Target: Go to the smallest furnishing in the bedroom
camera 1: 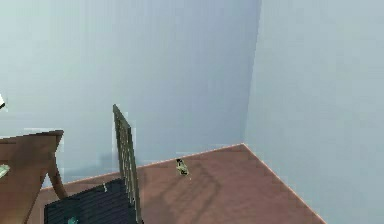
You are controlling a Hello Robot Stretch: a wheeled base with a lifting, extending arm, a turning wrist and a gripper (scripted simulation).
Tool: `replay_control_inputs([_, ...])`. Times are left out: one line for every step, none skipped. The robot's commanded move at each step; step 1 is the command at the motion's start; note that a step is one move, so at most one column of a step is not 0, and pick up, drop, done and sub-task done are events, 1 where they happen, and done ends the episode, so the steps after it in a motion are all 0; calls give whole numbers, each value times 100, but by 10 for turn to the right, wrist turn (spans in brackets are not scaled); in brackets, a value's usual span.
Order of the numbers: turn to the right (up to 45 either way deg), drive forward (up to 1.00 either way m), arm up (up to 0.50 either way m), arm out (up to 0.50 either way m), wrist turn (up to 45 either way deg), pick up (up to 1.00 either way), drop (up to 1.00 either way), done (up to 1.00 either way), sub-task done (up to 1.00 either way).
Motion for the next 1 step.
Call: replay_control_inputs([0,5,0,0,0,0,0,0,0])
